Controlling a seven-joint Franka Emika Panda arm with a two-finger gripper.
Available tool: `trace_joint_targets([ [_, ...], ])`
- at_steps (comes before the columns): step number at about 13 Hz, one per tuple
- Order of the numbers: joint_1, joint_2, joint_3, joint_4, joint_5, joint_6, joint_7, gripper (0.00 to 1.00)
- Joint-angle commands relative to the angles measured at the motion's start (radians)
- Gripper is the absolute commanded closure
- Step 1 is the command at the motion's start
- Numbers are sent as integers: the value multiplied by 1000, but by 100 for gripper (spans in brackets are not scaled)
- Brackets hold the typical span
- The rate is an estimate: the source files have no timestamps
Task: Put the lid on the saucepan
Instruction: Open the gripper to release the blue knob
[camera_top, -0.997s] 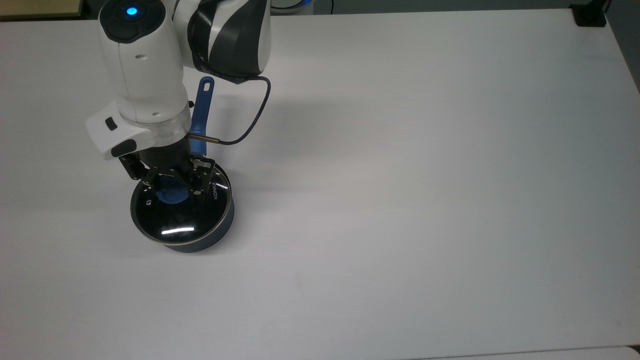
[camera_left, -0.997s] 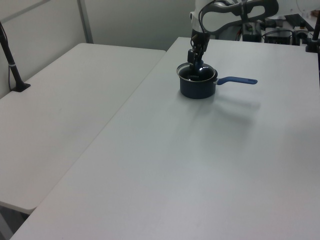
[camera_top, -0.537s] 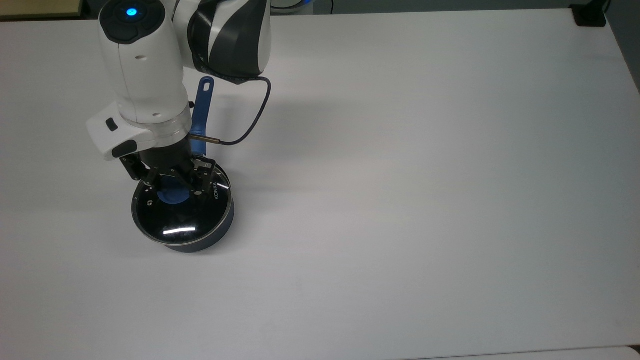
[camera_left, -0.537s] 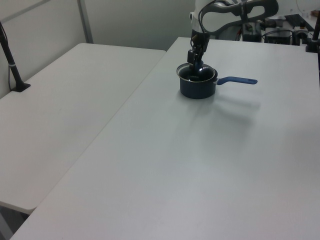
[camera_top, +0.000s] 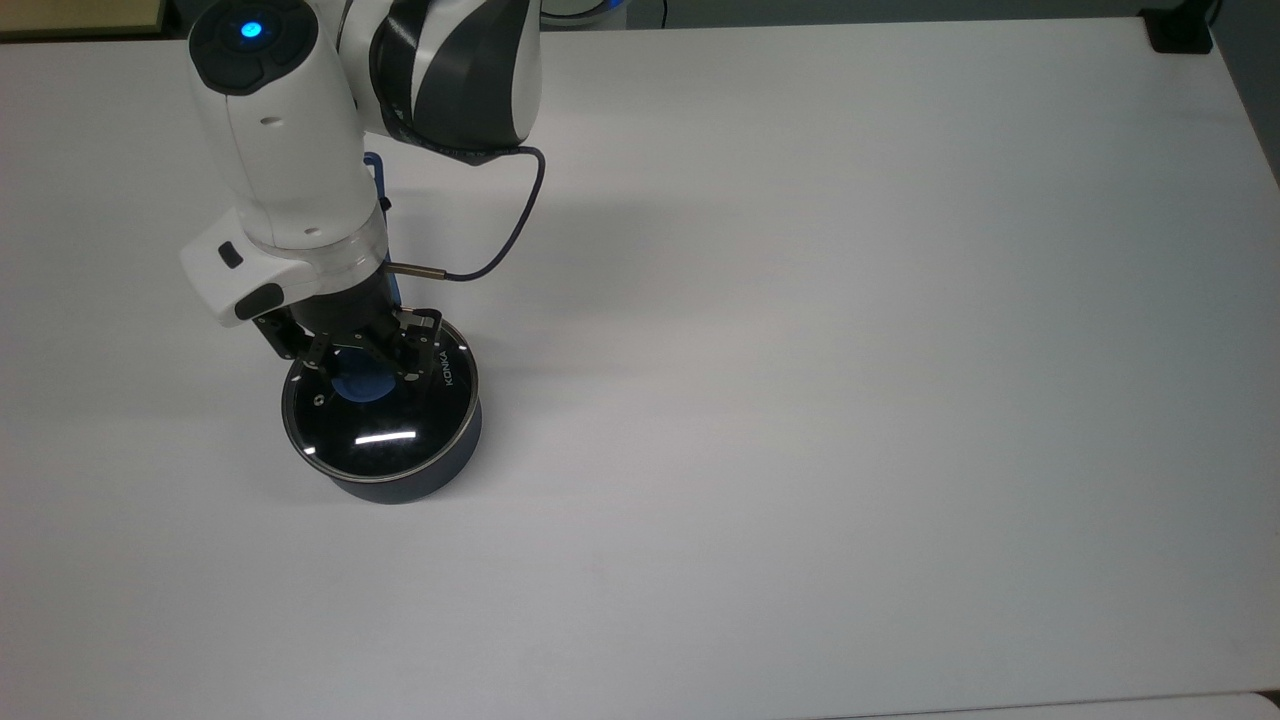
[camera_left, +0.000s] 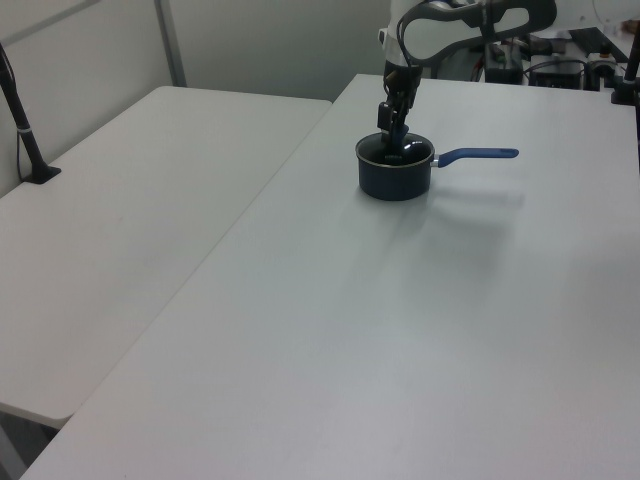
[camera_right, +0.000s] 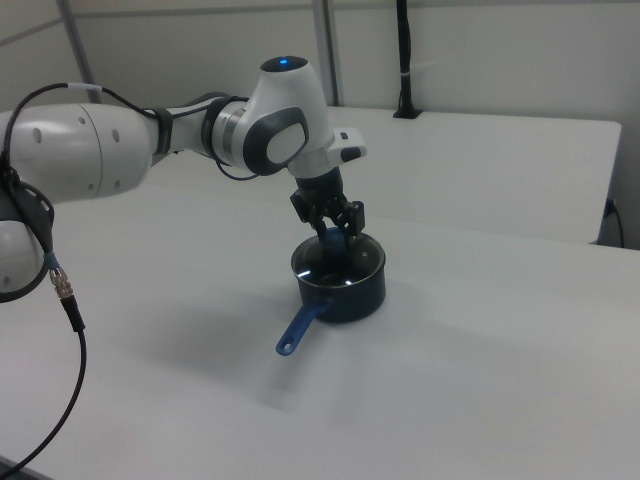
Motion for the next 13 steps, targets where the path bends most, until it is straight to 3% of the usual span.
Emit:
trace_joint_targets([
  [1, -1, -2, -1, 6, 33, -37, -32, 68],
  [2, 1, -2, -1, 5, 32, -34, -32, 67],
  [3, 1, -2, -1, -4, 29, -27, -32, 51],
  [5, 1, 0, -2, -6, 29, -25, -30, 0],
  [10, 4, -21, -4, -1, 26, -40, -24, 0],
  [13, 19, -87, -4, -4, 0, -112, -13, 0],
])
